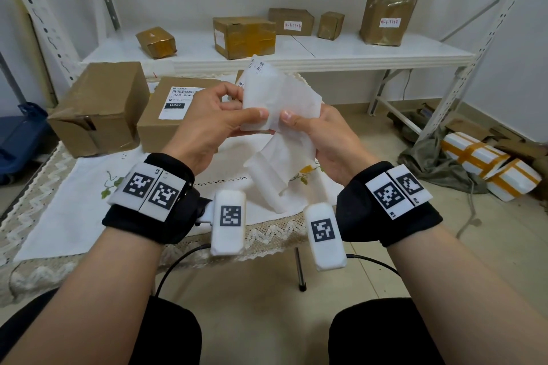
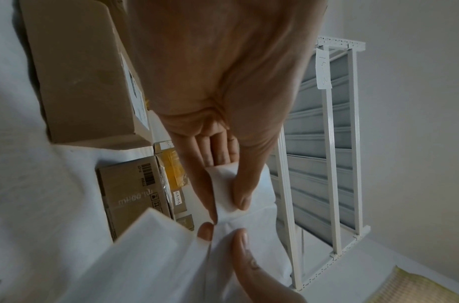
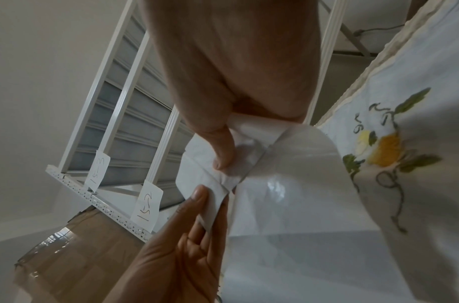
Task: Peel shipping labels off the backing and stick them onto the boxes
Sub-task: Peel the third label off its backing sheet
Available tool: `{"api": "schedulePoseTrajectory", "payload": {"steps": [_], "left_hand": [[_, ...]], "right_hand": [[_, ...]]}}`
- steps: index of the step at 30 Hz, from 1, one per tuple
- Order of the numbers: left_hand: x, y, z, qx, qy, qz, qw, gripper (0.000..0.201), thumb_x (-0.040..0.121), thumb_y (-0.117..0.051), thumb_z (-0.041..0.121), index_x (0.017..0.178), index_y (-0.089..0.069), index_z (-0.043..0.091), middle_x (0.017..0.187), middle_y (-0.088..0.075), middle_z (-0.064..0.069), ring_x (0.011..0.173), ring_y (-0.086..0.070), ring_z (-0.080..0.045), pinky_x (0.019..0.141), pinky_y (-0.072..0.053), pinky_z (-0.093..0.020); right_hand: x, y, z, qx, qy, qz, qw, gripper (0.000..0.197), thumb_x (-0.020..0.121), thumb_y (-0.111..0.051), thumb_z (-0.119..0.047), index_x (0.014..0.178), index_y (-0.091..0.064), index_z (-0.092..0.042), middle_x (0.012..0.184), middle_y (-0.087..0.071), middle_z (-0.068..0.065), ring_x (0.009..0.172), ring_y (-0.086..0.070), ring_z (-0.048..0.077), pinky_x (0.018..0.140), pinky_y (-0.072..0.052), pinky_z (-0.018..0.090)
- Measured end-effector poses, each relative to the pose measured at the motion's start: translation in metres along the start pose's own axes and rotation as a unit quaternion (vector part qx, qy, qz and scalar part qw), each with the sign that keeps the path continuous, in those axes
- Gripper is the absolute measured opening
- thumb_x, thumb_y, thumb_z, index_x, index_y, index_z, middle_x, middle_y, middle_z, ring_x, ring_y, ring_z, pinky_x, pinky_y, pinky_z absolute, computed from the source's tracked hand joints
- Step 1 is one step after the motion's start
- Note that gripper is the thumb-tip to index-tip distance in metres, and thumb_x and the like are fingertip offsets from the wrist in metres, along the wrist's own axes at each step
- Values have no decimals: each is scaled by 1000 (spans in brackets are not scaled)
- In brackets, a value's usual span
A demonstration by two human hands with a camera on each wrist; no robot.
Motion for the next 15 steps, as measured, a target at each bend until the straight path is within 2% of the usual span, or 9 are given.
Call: {"api": "schedulePoseTrajectory", "payload": {"steps": [2, 6, 10, 12, 15], "left_hand": [[0, 0, -1, -5, 5, -3, 1000, 31, 80, -81, 0, 96, -56, 11, 92, -79, -12, 83, -78, -23, 68, -62, -26], [2, 0, -2, -5, 11, -4, 1000, 33, 83, -79, 1, 106, -57, 8, 92, -80, -9, 81, -78, -19, 67, -61, -24], [3, 0, -5, 3, 24, -13, 1000, 42, 85, -77, 0, 124, -60, 1, 104, -79, -10, 91, -77, -22, 72, -61, -25], [2, -1, -7, 0, 33, -20, 999, 43, 86, -74, -3, 126, -61, 0, 107, -78, -10, 94, -77, -21, 74, -61, -23], [2, -1, -9, -9, 45, -27, 999, 42, 86, -71, -7, 126, -62, -1, 109, -78, -10, 94, -76, -18, 71, -59, -20]], "right_hand": [[0, -1, 0, -6, 2, -1, 1000, 17, 101, -62, -7, 117, -68, -8, 105, -75, 10, 85, -73, 19, 77, -62, 30], [3, 1, 2, -37, 4, 6, 999, 22, 102, -60, -8, 123, -66, -3, 96, -74, 9, 85, -72, 21, 75, -58, 32], [3, 5, 2, -62, 2, 14, 998, 25, 103, -58, -7, 126, -63, -2, 76, -68, 2, 65, -65, 13, 60, -53, 22], [2, 5, 1, -61, 2, 7, 998, 26, 101, -60, -7, 127, -63, -4, 76, -68, 1, 64, -65, 11, 61, -53, 23], [0, 3, 1, -43, -6, -2, 999, 23, 98, -68, -12, 119, -69, -4, 89, -75, 6, 72, -71, 15, 67, -58, 29]]}}
Point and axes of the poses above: each hand's wrist, its own x-axis towards the middle knuckle, its own y-axis out of the back of the hand, z = x × y, the point moved 9 cm from there along x, towards the middle knuckle
